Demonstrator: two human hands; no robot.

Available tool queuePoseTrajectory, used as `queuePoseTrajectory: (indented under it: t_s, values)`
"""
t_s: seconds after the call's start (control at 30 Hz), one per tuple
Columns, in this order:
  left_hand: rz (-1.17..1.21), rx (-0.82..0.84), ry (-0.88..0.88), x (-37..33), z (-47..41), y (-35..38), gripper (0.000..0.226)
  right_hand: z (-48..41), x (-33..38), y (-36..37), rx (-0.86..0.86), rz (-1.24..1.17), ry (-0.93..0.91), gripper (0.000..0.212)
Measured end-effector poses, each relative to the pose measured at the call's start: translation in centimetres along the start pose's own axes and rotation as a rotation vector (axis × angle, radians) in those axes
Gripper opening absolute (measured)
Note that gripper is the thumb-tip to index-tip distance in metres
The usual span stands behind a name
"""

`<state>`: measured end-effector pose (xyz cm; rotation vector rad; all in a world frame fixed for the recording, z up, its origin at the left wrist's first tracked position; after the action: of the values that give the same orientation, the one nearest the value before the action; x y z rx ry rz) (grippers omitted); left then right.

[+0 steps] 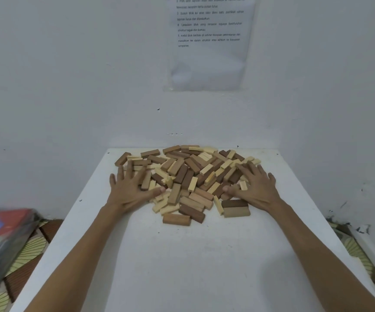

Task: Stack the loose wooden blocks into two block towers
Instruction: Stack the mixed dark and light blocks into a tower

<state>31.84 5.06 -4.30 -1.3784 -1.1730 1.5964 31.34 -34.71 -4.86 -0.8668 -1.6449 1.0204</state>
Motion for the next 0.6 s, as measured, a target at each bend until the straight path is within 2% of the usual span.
queuePoseTrajectory:
  t_s: [0.17, 0.3, 0.47, 0.6]
  values:
    - [0.031, 0.001, 0.048, -0.9, -1.4, 0.4, 0.118, -1.7, 0.2, -0.3, -0.033, -0.048, -0.046, 0.101]
    - [0.200, -0.194, 0.061, -0.4, -2.1, -1.4, 0.103, -2.3, -0.3, -1.7, -0.215, -0.189, 0.011, 0.088]
    - [0.131, -0.028, -0.033, -0.1, -4.3, -0.8, 0.120, -4.3, -0.5, -0.3, -0.010, -0.113, 0.026, 0.101]
    - [0.117, -0.055, -0.008, -1.0, -5.4, -0.8, 0.124, -5.5, -0.7, 0.1, 0.074, -0.094, -0.039, 0.104]
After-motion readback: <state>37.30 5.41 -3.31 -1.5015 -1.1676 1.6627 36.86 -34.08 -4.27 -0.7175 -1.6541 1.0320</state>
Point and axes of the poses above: each hand's wrist, its own z-axis away from the middle knuckle, its own y-axis out of the palm, x = y × z, the point moved 7 cm from there along -z, towards the middle knuckle, and after that the axes turned 13 degrees about -y, right-handed, at the moved point
